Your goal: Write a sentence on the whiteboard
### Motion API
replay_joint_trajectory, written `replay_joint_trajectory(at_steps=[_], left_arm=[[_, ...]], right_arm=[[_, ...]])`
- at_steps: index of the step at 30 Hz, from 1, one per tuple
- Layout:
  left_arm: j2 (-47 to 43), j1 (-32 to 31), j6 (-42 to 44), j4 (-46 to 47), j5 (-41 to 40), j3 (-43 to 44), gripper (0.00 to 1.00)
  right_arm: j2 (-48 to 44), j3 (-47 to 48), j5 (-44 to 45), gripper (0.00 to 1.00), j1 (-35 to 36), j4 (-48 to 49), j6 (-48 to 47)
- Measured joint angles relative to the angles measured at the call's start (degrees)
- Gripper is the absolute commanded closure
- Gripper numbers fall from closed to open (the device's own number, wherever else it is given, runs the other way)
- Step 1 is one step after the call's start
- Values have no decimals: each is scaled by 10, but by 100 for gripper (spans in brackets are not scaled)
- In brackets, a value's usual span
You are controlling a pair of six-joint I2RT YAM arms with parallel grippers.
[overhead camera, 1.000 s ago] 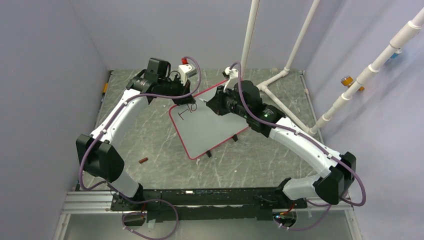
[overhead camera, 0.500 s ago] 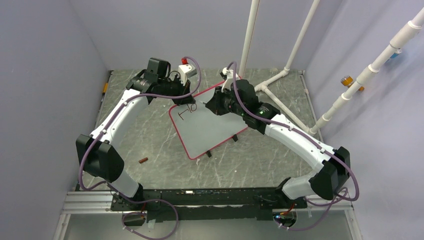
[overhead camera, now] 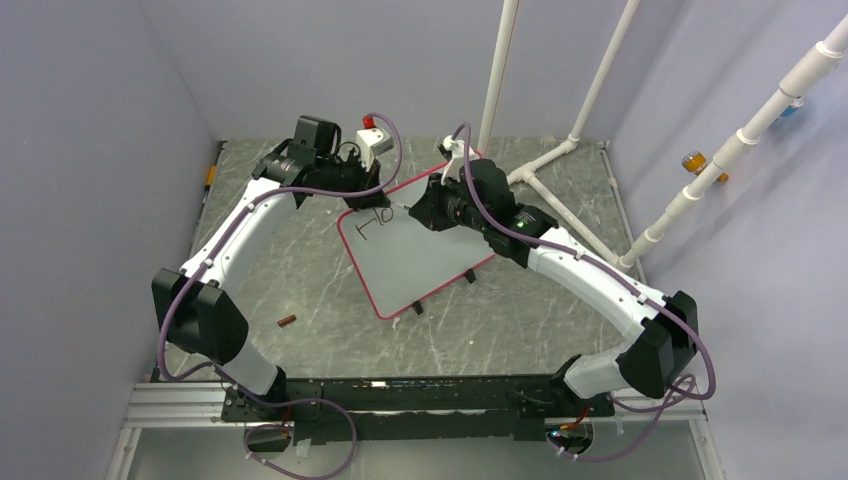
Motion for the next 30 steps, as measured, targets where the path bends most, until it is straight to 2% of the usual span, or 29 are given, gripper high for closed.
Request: replay_joint_trajectory(at_steps=[15, 22, 30], left_arm=[[0, 0, 0, 0, -2, 0, 100], [-2, -2, 0, -1, 0, 0, 100], [-4, -2, 0, -2, 0, -1, 100]], right_arm=[[-36, -99, -7, 100, 0, -2, 23], [-49, -95, -18, 100, 0, -4, 24], [-56, -47, -33, 100, 0, 2, 24]])
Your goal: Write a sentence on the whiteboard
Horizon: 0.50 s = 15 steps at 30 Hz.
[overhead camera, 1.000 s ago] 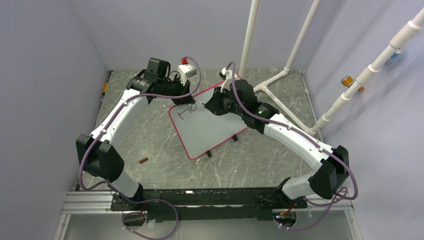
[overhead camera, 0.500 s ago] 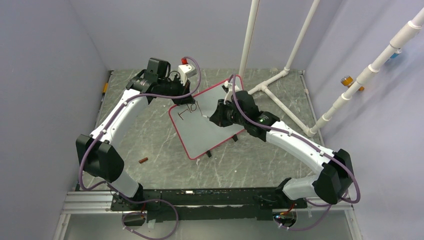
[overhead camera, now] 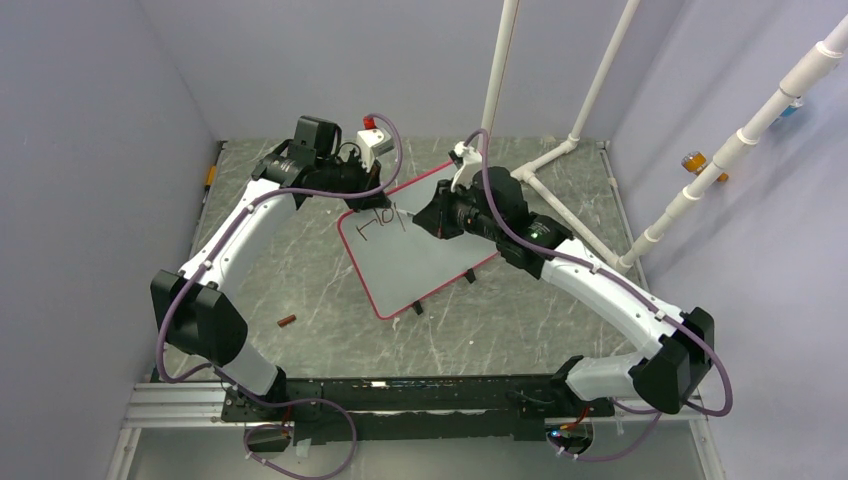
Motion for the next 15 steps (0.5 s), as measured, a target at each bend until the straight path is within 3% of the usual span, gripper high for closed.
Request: replay_joint_trajectory(at_steps=[15], left_arm=[[0, -1, 0, 0, 0, 0, 100]], right_arm=[[48, 43, 30, 100, 0, 8, 0]])
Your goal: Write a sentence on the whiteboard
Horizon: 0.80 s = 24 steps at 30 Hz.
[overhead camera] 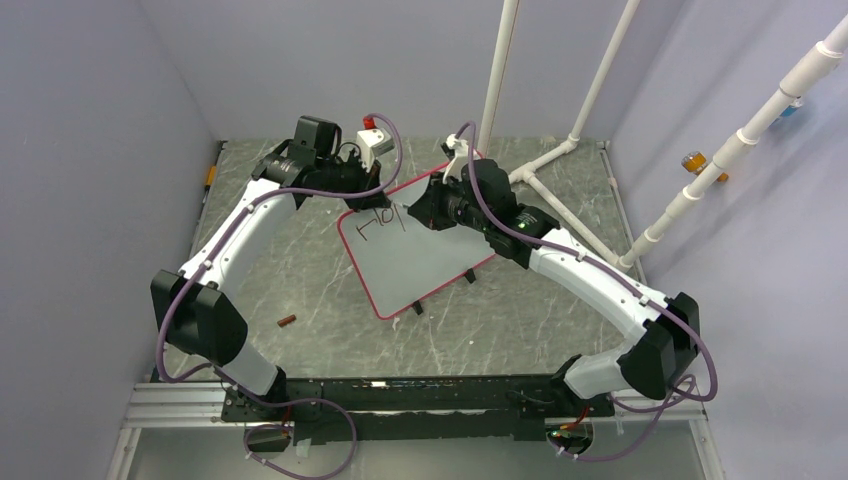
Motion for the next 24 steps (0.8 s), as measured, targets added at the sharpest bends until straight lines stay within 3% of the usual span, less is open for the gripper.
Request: replay_joint_trajectory(at_steps=[24], left_arm=[[0, 0, 0, 0, -9, -1, 100]], right_arm=[[-5, -13, 41, 100, 1, -1, 1]])
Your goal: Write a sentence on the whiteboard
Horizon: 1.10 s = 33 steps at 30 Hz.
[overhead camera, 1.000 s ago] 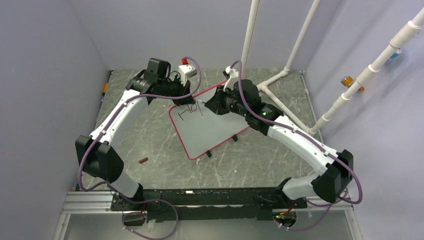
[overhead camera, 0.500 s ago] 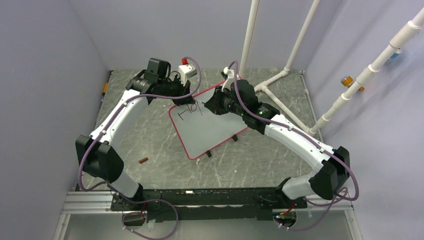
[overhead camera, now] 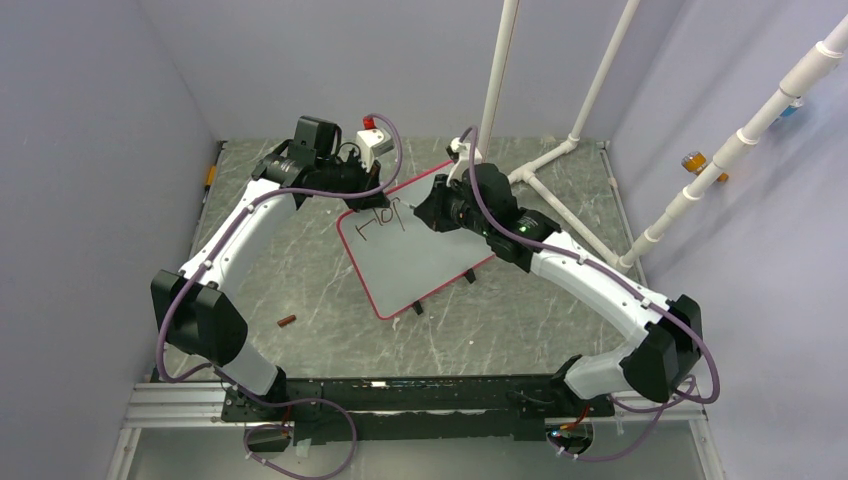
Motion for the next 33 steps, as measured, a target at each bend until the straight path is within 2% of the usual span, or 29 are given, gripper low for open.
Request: replay_joint_trajectory(at_steps=[11, 33], left_arm=[[0, 0, 0, 0, 0, -1, 100], [-2, 0, 0, 0, 1, -1, 100]], right_arm=[[-18, -46, -1, 100, 0, -4, 9], [-8, -28, -43, 100, 0, -4, 8]])
